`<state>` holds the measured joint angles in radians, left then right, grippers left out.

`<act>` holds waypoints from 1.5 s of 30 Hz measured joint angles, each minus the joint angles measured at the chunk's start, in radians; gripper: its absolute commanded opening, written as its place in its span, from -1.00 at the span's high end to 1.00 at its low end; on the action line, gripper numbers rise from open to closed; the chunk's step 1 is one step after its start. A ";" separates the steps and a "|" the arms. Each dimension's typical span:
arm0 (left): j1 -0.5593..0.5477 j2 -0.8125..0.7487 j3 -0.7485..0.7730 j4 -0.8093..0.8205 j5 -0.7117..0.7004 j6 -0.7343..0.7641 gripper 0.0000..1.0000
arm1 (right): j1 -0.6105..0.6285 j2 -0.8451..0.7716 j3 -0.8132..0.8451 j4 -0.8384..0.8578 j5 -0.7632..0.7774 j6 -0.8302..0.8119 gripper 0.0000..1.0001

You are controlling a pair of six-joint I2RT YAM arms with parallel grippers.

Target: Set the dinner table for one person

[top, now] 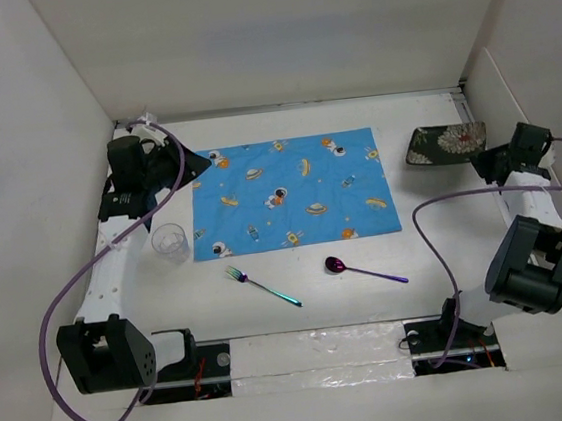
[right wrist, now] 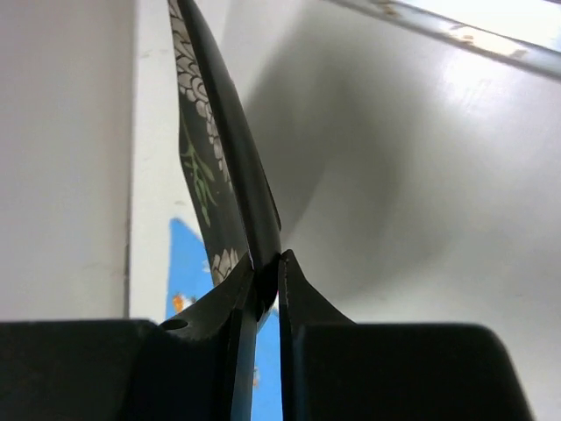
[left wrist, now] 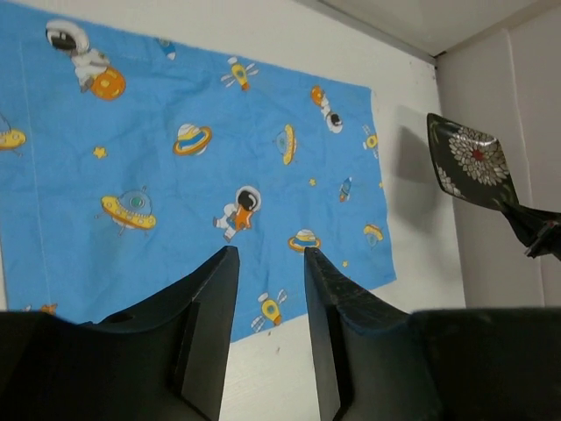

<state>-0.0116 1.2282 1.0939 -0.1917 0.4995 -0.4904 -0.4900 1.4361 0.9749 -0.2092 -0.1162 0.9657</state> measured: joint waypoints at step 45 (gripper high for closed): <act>-0.171 0.121 0.372 -0.218 -0.111 0.250 1.00 | 0.645 0.782 0.811 -0.505 -0.823 -0.769 1.00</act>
<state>-0.1822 1.3487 1.4658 -0.4095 0.3885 -0.2401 0.1555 2.2177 1.7863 -0.7147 -0.9390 0.1967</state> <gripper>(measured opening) 0.003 0.154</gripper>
